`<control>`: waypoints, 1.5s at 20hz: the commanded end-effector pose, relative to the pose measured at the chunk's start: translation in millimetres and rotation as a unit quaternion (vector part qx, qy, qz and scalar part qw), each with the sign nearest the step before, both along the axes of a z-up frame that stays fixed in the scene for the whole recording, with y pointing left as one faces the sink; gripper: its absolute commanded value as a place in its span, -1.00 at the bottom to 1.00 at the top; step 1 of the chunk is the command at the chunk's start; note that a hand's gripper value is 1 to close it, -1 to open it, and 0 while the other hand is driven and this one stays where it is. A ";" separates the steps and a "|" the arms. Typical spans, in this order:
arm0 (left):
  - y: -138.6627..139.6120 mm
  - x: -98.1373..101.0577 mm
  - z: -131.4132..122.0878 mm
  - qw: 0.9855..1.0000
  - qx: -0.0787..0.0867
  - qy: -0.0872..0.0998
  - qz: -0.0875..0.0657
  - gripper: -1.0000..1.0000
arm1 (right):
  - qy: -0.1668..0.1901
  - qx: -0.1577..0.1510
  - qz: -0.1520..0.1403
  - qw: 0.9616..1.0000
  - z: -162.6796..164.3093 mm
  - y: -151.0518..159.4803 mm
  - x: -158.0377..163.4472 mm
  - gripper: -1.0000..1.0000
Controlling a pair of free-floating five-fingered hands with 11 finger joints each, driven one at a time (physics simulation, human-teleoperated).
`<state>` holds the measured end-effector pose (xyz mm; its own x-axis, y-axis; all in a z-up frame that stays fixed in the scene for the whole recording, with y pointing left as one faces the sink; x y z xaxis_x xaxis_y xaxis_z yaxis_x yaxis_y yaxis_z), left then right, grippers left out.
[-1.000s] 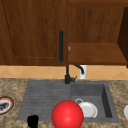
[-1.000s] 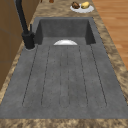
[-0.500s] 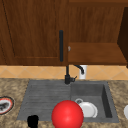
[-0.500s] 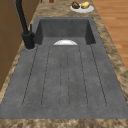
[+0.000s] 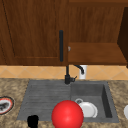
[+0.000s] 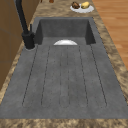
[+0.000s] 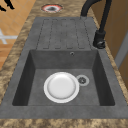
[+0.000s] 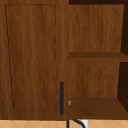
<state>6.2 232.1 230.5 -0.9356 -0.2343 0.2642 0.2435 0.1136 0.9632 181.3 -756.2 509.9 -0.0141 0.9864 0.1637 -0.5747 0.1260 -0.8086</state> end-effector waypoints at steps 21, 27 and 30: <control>0.0 0.0 0.0 1.000 0.000 0.000 0.000 0.00 | 0.014 0.000 0.000 1.000 103.5 125.2 -135.7 -1.00; 0.0 0.0 0.0 1.000 0.000 0.000 0.000 0.00 | -0.003 -0.001 0.002 1.000 122.3 157.4 -169.1 -1.00; 0.0 0.0 0.0 1.000 0.000 0.000 0.000 0.00 | -0.016 -0.005 0.001 1.000 126.8 172.3 -182.8 -1.00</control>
<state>6.2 232.1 230.5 -0.9356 -0.2343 0.2642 0.2435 0.1136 0.9632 12.8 -599.5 630.3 -0.0070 0.9868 0.1617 -0.5783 0.1279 -0.8058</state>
